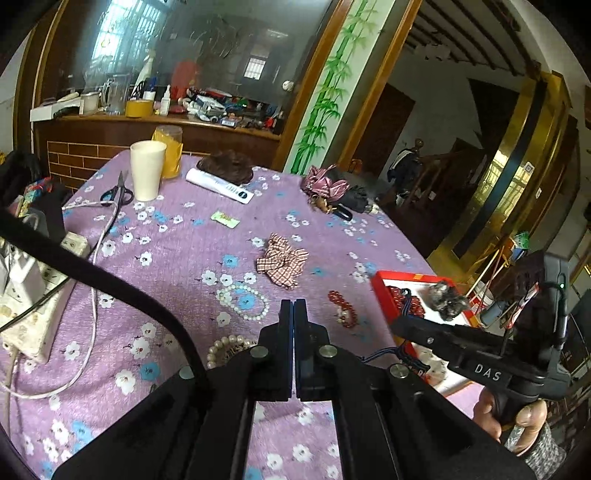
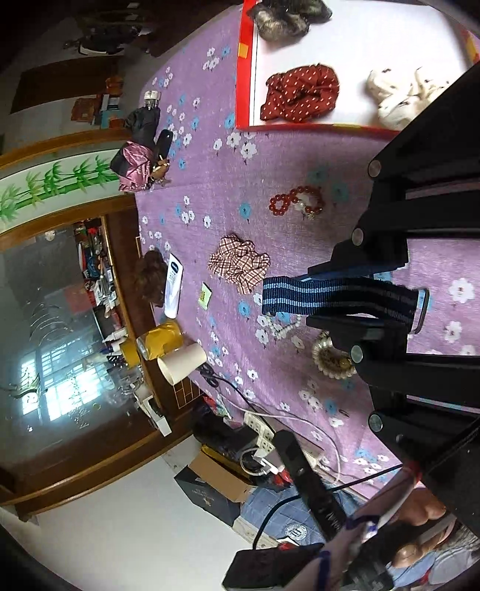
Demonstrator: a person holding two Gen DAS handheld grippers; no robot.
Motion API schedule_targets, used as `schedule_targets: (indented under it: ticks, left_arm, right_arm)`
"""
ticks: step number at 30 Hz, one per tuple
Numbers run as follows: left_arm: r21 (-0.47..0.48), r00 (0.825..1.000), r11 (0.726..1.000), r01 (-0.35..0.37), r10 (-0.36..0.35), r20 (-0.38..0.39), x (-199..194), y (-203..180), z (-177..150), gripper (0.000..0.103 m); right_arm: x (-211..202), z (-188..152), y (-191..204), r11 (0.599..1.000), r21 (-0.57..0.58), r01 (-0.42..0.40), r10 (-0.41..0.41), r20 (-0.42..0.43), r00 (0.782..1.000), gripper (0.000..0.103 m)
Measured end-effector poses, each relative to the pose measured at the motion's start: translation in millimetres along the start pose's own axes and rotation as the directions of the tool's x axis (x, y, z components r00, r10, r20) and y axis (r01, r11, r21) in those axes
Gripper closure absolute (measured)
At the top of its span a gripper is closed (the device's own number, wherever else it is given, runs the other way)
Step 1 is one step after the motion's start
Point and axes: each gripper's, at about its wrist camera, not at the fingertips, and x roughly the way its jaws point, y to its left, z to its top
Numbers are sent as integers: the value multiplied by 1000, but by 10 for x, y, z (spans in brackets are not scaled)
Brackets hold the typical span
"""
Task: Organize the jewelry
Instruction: 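Grasp the blue striped strap with the right tool and lift it, then grasp the plaid scrunchie with left tool while right tool holds the blue strap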
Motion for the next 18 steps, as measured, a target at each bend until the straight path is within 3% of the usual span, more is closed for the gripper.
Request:
schedule_targets:
  ticks: [8,9,10,11,12,18]
  left_arm:
    - [-5,997,997,-79,79,-21,-71,-10,-168,101]
    - [-11,995,995,-95,95,-29,-32,23,-191,98]
    - [-18,993,994,-108,107,-43,21,64,-214,83]
    - [-27,991,992,-122,120,-61,103,121,-238,61]
    - [-38,989,990,-132,129,-75,179,175,-256,53]
    - [-93,971,979,-182,164,-176,664,514,-364,51]
  right_arm:
    - [-373,-164,41,1000,-8,-23,23,38,999,83]
    - [-417,-176,44,1000,-9,-22,22,44,999,83]
    - [-469,-190,46,1000,-11,-20,21,51,998,83]
    - [-501,-199,43,1000,-13,-18,19,55,998,83]
    - [-537,-215,36,1000,-14,-16,16,60,998,83]
    - [-600,-305,-57,1000,-3,-5,5,60,998,83]
